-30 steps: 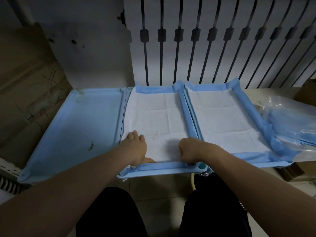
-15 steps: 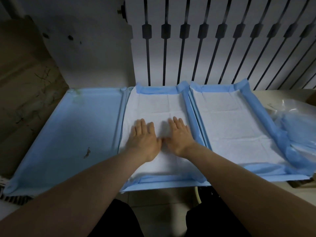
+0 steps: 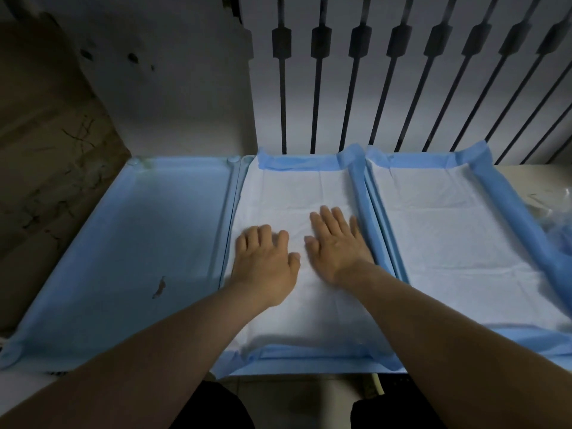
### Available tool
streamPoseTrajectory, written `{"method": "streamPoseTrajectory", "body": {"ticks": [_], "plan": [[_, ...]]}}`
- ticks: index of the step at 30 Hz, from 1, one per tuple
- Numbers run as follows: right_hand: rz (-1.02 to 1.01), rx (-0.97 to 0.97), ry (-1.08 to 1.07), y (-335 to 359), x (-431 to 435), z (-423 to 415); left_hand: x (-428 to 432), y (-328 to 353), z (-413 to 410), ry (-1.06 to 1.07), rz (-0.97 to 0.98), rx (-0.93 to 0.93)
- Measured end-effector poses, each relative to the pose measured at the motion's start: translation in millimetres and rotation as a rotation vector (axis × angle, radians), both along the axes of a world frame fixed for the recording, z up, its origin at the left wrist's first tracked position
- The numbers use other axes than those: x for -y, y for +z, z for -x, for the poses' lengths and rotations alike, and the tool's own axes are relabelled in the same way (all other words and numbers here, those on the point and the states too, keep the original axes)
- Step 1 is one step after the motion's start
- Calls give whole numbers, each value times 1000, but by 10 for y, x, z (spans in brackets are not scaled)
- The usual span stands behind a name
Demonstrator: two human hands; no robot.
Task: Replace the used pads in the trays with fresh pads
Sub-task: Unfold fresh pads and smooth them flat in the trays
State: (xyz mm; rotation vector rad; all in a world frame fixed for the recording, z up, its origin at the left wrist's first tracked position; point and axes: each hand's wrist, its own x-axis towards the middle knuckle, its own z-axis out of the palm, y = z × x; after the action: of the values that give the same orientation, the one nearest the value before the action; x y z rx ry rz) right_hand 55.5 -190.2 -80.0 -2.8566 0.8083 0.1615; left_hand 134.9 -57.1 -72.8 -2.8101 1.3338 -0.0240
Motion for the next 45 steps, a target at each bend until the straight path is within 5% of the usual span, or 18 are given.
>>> {"method": "streamPoseTrajectory", "body": {"ticks": [7, 24, 30, 36, 45], "plan": [[66, -11, -7, -100, 12, 0, 547, -27, -386, 35, 125, -47], [115, -15, -121, -80, 665, -725, 589, -221, -559, 50, -41, 7], [150, 6, -100, -106, 684, -737, 753, -150, -677, 141, 96, -90], [101, 79, -128, -29, 676, -797, 1039, -133, -976, 155, 31, -52], [224, -124, -37, 218, 644, -881, 1035, -194, -998, 149, 7, -32]]}}
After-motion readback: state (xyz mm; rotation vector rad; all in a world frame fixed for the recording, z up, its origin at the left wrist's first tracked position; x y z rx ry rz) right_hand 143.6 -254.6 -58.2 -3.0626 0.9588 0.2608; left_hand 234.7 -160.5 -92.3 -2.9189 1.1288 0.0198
